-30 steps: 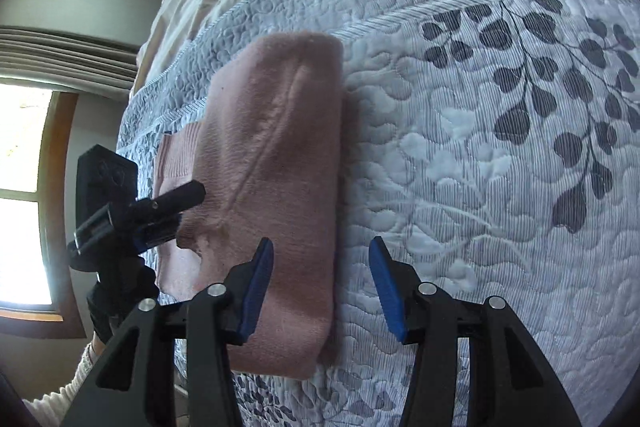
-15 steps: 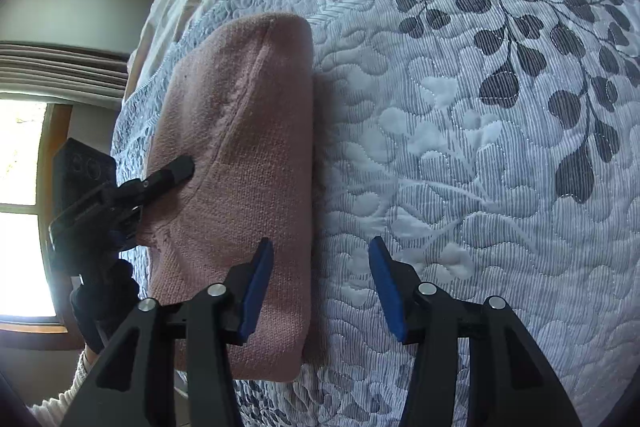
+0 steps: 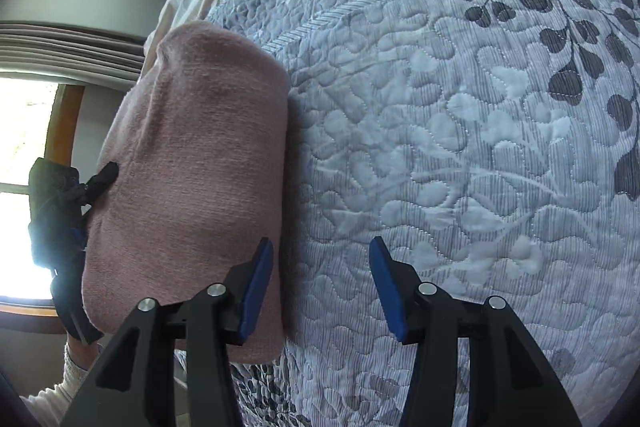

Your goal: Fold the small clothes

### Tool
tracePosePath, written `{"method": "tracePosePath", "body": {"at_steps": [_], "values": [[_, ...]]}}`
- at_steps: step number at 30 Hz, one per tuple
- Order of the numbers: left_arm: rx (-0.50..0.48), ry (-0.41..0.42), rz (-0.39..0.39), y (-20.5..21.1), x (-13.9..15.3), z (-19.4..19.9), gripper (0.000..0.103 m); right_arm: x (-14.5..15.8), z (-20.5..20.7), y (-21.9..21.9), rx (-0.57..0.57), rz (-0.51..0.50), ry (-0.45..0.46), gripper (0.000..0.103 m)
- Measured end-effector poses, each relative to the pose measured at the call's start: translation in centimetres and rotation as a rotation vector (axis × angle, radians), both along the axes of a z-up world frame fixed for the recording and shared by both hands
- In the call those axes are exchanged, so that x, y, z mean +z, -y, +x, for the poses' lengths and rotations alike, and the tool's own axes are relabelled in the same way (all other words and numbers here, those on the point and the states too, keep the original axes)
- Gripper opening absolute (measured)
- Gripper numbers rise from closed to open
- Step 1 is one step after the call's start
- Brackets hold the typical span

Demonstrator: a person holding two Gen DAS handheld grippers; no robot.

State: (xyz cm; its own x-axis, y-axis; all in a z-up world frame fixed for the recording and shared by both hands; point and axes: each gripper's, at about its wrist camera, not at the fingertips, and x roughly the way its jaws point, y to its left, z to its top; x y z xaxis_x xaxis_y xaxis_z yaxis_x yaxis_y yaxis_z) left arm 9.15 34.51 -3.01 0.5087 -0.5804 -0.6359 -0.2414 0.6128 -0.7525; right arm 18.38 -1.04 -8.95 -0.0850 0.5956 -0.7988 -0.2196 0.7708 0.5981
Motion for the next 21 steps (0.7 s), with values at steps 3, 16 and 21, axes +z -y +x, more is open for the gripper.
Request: {"method": "tracePosePath", "body": {"at_steps": [3, 16, 21], "values": [[0.037, -0.024, 0.002, -2.8, 0.0, -1.4, 0.016, 0.0, -0.2, -0.9, 0.016, 0.003, 0.000, 0.051], [0.126, -0.084, 0.055, -10.8, -4.1, -4.2, 0.017, 0.5, -2.8, -6.6, 0.175, 0.012, 0.043, 0.052], [0.141, -0.121, 0.036, -11.5, -7.4, -4.9, 0.019, 0.3, -3.7, -8.7, 0.230, 0.003, 0.056, 0.053]]}}
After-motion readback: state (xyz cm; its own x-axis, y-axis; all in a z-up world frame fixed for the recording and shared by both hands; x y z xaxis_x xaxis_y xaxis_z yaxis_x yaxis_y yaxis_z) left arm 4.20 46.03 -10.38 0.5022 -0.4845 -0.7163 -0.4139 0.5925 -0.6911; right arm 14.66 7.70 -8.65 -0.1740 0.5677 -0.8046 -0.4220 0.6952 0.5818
